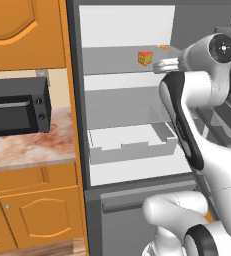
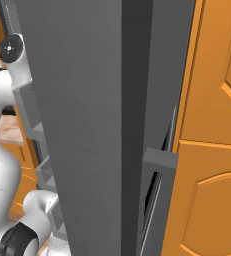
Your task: Pick the cheese from the fridge and the cheese grater from the cabinet and place them next to the salad bowl.
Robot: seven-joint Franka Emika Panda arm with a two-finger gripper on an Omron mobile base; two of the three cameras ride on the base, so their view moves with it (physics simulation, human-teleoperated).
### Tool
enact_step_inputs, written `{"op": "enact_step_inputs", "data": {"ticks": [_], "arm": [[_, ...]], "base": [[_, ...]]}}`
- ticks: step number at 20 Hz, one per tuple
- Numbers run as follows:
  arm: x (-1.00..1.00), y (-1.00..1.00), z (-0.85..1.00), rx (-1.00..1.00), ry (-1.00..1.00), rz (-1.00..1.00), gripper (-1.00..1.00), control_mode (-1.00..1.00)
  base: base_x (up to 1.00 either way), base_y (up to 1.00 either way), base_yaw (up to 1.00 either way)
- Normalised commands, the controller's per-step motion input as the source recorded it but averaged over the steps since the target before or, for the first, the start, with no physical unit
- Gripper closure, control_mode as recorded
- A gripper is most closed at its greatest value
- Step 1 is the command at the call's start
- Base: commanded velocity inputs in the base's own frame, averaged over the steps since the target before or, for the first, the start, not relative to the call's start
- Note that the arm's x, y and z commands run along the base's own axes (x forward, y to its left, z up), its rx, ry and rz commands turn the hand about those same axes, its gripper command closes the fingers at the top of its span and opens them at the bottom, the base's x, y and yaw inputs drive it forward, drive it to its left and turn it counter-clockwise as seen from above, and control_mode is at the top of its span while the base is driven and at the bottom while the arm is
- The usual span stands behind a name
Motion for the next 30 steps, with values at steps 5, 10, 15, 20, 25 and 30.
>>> {"op": "enact_step_inputs", "data": {"ticks": [5, 10, 15, 20, 25, 30], "arm": [[0.33, 0.0, 0.0, 0.0, 0.0, 0.0, -1.0, -1.0], [0.4, 0.0, 0.0, 0.0, 0.0, 0.0, -1.0, -1.0], [0.35, 0.0, -0.07, 0.02, -0.01, 0.0, -1.0, -1.0], [0.37, 0.0, -0.08, 0.04, -0.01, 0.0, -1.0, -1.0], [0.38, -0.01, -0.02, 0.03, -0.02, 0.0, -1.0, -1.0], [0.35, -0.02, 0.0, 0.01, 0.02, 0.0, -1.0, -1.0]], "base": [[0.0, 0.0, 0.0], [0.0, 0.0, 0.0], [0.0, 0.0, 0.0], [0.0, 0.0, 0.0], [0.0, 0.0, 0.0], [0.0, 0.0, 0.0]]}}
